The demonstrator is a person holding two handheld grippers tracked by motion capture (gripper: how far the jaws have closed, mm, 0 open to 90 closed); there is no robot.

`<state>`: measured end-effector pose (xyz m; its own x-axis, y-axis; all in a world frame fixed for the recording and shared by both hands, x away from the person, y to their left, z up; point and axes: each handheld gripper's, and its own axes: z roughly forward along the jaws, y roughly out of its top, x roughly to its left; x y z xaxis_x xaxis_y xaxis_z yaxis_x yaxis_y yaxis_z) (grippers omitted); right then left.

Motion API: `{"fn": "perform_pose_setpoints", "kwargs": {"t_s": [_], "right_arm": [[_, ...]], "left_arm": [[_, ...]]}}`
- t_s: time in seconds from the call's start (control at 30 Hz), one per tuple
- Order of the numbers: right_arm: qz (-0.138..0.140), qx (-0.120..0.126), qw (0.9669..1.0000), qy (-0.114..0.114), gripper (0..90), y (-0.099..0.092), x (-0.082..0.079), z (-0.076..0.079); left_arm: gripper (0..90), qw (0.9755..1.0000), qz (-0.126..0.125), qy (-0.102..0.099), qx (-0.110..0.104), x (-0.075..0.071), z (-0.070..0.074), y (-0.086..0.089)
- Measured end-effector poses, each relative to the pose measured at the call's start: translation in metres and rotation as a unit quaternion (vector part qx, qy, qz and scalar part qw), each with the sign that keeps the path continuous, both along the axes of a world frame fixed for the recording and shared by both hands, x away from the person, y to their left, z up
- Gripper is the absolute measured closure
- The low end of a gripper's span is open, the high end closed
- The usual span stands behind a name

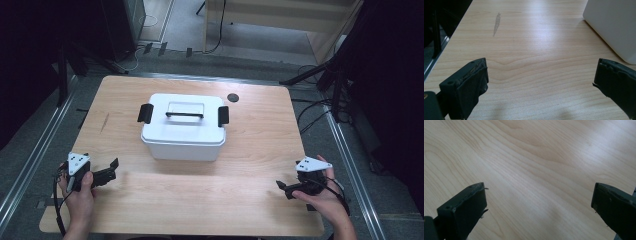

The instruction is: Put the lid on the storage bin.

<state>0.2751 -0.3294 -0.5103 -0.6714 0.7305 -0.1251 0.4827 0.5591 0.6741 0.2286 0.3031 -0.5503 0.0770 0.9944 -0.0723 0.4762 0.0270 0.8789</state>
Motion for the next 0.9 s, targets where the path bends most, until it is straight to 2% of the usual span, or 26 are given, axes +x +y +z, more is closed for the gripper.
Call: {"fn": "perform_pose_setpoints", "kwargs": {"t_s": [0.2,0.4,0.9], "right_arm": [[-0.012,0.011,0.9999,-0.005,0.0,-0.008,-0.010,-0.009],[-0.024,0.024,0.9994,-0.001,0.0,-0.015,-0.018,-0.016],[-0.025,0.037,0.9990,-0.005,0.0,-0.022,-0.024,-0.021]], "left_arm": [[0.0,1.0000,0.000,0.000,0.001,0.000,0.000,0.000],[0.0,1.0000,-0.001,0.000,0.003,0.000,0.000,-0.001],[0.0,1.0000,-0.001,0.003,0.008,0.000,0.000,-0.002]]}}
